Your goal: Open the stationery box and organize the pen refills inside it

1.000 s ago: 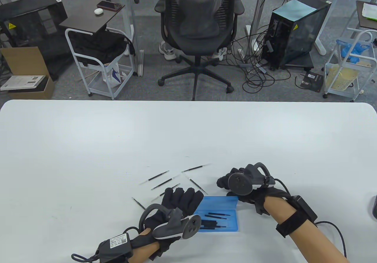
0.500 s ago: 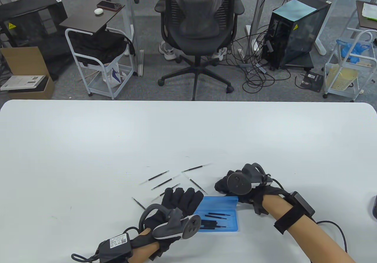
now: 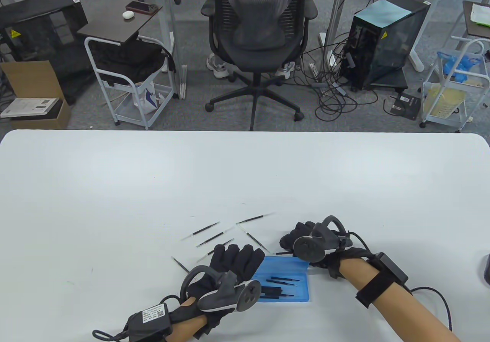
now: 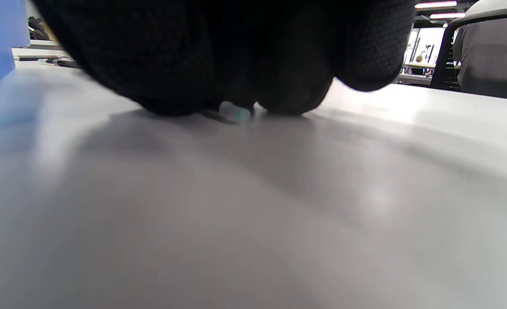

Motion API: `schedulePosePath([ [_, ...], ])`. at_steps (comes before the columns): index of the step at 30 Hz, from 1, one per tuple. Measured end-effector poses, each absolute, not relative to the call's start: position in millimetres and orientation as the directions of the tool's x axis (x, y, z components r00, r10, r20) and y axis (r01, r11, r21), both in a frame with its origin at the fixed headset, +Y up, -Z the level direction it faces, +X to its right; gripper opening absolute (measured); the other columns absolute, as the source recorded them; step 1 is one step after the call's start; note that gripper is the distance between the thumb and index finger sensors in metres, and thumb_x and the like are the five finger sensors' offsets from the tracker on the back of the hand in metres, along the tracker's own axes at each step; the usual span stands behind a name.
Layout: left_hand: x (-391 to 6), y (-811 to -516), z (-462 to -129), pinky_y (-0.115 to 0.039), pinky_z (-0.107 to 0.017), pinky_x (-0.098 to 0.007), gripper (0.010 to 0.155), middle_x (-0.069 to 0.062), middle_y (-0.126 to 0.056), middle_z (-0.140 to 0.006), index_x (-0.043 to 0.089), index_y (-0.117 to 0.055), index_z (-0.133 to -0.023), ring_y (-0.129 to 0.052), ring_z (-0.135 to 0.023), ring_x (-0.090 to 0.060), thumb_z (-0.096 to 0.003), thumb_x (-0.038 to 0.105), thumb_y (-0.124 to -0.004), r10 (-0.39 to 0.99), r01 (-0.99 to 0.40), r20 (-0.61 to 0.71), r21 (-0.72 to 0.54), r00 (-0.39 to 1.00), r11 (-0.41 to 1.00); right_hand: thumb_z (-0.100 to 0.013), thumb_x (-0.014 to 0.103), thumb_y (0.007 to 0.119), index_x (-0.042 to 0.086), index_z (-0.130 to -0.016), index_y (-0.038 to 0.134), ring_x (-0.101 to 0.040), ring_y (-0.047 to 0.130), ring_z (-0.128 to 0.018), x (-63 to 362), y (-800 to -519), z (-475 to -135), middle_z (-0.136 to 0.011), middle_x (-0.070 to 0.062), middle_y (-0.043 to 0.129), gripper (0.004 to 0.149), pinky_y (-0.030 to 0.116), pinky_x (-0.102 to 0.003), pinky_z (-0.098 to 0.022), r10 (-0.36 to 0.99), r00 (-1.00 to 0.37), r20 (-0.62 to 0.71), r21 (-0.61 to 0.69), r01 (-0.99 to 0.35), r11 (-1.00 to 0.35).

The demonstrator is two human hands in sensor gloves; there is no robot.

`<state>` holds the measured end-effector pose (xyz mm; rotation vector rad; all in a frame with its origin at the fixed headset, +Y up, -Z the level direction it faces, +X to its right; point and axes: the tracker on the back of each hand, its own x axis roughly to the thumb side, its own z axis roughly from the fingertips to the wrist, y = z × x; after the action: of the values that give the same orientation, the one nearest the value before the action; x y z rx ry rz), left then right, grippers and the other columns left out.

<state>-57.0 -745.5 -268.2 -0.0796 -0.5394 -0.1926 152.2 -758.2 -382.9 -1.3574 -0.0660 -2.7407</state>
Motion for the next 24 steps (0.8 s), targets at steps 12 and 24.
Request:
schedulePosePath([
  [12,-57.0,-745.6,-268.1,-0.034,-0.087,-0.067,0.119,-0.006,-0.015,-0.129,0.026,0.000,-0.115,-0.039,-0.119,-0.041,-0.0370,0.062,-0.083,-0.160,0.202,0.517,-0.027,0.841,0.979,-0.042,0.030,0.093,0.013,-0.093,0.074,-0.032,0.099,-0.065,164.3,-727.4,-384.9,-0.074,-0.005,0.098,0.056,0.082,-0.056,-0.057,-0.043,-0.668,0.743,-0.041,0.019,-0.999],
  [24,-57.1,-745.5,-268.5,-0.034,-0.087,-0.067,0.120,-0.006,-0.014,-0.129,0.026,0.001,-0.115,-0.038,-0.119,-0.041,-0.0369,0.062,-0.083,-0.160,0.207,0.516,-0.036,0.841,0.978,-0.043,0.030,0.091,0.012,-0.094,0.073,-0.033,0.098,-0.066,175.1,-653.1,-315.2,-0.075,-0.005,0.097,0.057,0.082,-0.056,-0.057,-0.050,-0.678,0.733,-0.173,-0.115,-0.978],
])
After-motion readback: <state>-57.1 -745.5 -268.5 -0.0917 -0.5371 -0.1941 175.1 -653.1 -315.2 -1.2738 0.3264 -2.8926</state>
